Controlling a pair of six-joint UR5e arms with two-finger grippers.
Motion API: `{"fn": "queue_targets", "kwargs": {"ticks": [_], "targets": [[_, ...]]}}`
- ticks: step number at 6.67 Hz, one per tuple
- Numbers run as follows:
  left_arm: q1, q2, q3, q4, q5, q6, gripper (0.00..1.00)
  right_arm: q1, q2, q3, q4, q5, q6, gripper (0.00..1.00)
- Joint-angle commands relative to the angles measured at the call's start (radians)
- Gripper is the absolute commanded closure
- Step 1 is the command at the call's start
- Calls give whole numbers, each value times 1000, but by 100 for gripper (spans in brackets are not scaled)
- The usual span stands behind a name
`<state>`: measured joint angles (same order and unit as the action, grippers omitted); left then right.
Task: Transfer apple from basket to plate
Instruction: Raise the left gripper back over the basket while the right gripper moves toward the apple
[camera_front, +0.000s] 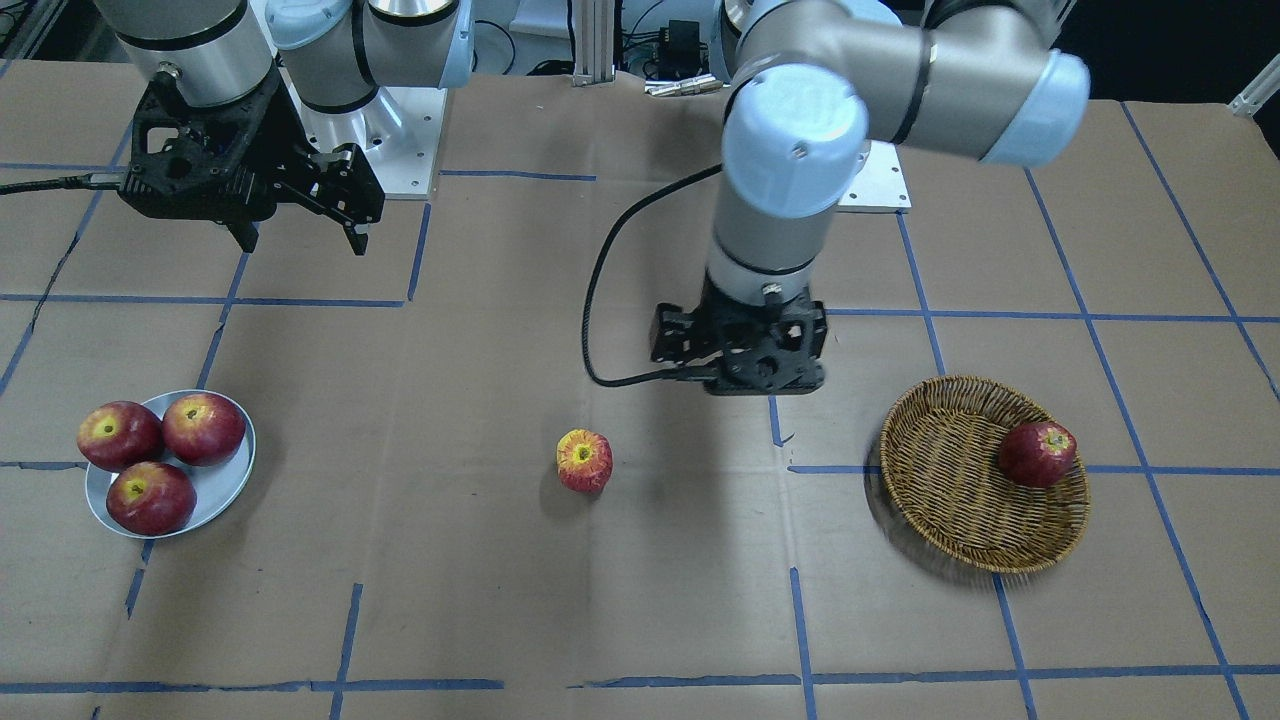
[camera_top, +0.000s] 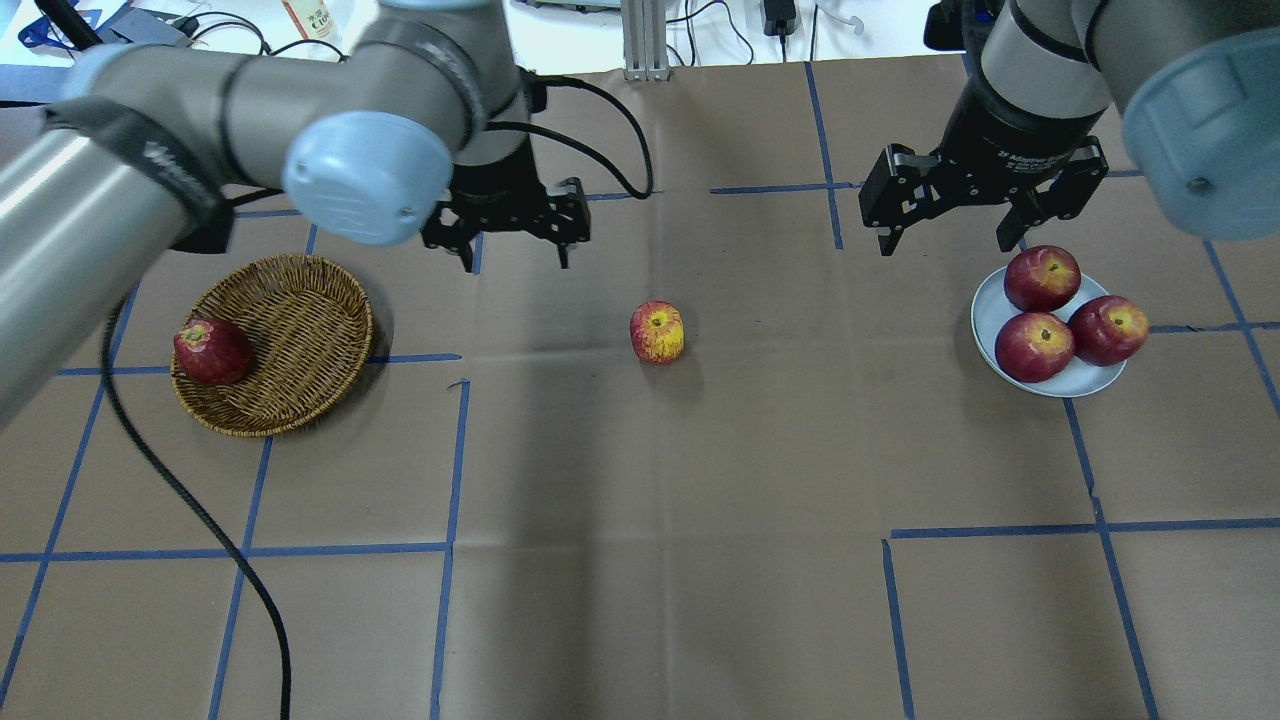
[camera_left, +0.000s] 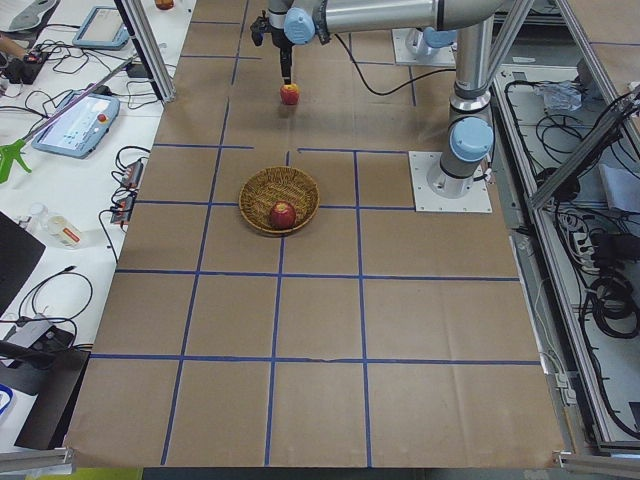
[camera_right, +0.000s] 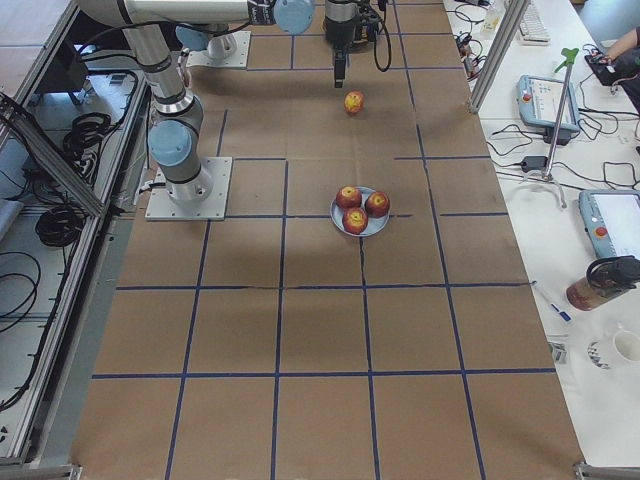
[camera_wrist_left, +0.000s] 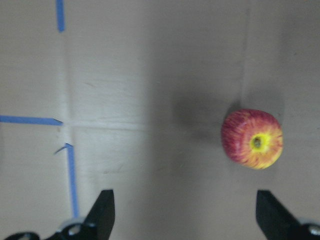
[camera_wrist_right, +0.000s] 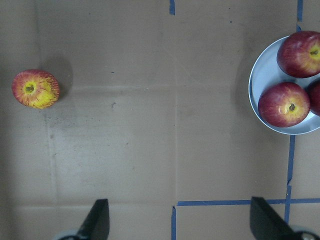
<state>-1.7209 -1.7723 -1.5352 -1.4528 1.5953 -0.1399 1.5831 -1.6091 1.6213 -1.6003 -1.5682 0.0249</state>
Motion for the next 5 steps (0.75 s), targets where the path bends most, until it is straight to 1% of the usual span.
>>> {"fn": "queue_targets", "kwargs": {"ticks": [1,2,3,4,5], "targets": [[133,208,-17,-198,0,190,1,2,5,0,-3,8,15,0],[130,265,-19,-233,0,192,1,15,17,-1,-9,20,19,0],[130,281,-35,-233,-3,194,1,65,53,-14,-23,17,82,0],[129,281,-67,-227,-3,194,1,124,102,-56,-35,17,134,0],[129,286,-88,-216,-11,192,1,180,174,-92,-67,16,217,0]]}}
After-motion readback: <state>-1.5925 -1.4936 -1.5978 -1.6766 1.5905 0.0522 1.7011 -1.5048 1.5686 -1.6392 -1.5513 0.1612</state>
